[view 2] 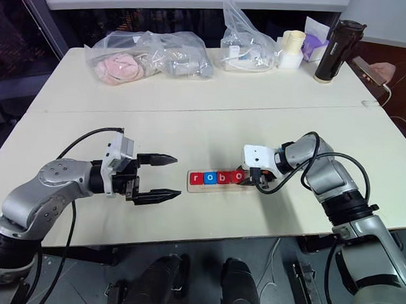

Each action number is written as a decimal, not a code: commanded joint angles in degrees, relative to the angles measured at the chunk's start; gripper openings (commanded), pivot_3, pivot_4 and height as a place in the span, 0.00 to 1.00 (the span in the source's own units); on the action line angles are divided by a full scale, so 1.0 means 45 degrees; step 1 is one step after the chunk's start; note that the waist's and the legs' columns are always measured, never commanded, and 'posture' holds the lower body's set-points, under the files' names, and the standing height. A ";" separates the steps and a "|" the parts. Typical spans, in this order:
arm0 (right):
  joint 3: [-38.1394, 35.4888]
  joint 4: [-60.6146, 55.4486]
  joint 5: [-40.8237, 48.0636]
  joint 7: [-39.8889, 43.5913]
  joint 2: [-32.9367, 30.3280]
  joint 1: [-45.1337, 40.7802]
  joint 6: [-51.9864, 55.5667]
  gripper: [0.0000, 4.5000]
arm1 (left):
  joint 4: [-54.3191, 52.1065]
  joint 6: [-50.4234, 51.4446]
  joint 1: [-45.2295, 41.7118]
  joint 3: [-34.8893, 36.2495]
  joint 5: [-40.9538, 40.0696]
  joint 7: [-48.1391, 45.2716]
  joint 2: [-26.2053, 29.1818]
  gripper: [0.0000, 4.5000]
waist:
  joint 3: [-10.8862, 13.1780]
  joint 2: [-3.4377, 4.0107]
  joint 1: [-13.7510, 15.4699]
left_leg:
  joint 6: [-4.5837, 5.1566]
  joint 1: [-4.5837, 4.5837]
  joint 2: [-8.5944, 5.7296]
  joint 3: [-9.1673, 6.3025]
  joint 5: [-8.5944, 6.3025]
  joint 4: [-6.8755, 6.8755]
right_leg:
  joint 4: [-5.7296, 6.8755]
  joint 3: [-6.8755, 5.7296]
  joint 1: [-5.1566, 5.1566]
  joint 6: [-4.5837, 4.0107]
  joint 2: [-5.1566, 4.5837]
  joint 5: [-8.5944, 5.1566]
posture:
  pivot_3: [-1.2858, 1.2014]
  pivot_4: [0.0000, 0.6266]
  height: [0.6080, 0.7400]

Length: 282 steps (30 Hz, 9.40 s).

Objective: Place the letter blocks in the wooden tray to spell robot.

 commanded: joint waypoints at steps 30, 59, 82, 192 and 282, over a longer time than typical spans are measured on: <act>-0.1036 -0.0809 0.0473 0.0156 -0.0491 -0.0610 0.0866 0.99 | -0.0059 -0.0110 -0.0381 0.0093 -0.0077 -0.0229 -0.0085 1.00 | 0.0000 0.0000 0.0012 | 0.0004 0.0001 -0.0002 0.0002 0.0003 0.0008 | 0.0003 0.0000 0.0005 0.0000 0.0004 0.0001 | 0.52 0.24 0.98; -0.1122 -0.0012 -0.0254 -0.1287 0.0553 -0.0379 0.0320 0.99 | -0.0095 0.0021 -0.0434 0.0046 -0.0115 -0.0209 -0.0133 1.00 | 0.0000 0.0001 0.0002 | 0.0008 0.0002 -0.0002 0.0000 0.0007 0.0015 | 0.0012 0.0002 0.0004 -0.0002 0.0031 0.0005 | 0.52 0.24 0.98; -0.2461 -0.3514 0.0357 -0.1787 -0.1219 0.1819 0.2276 0.99 | 0.0018 -0.0062 -0.0538 -0.0045 -0.0038 -0.0237 -0.0271 1.00 | -0.0001 -0.0001 0.0023 | 0.0007 -0.0001 -0.0004 -0.0001 0.0005 0.0015 | 0.0001 0.0002 0.0012 -0.0001 0.0002 0.0002 | 0.52 0.24 0.98; -0.9240 -0.7650 0.1141 -1.6448 0.6920 0.0988 1.9243 0.25 | 0.0371 -0.0381 -0.0713 -0.0473 0.0090 -0.0122 -0.0753 1.00 | -0.0017 0.0011 -0.0283 | 0.0007 0.0028 0.0011 -0.0005 0.0019 -0.0010 | 0.0039 -0.0002 0.0002 -0.0022 0.0056 0.0011 | 0.52 0.24 0.98; -0.1392 0.0039 0.0942 0.0278 -0.1245 0.0748 0.1247 0.25 | 0.0316 -0.0506 -0.0772 -0.0439 0.0140 0.0233 -0.0775 1.00 | 0.0022 0.0024 0.0016 | 0.0038 -0.0068 0.0000 -0.0002 -0.0009 0.0055 | -0.0100 -0.0029 0.0008 0.0037 0.0003 0.0071 | 0.52 0.24 0.98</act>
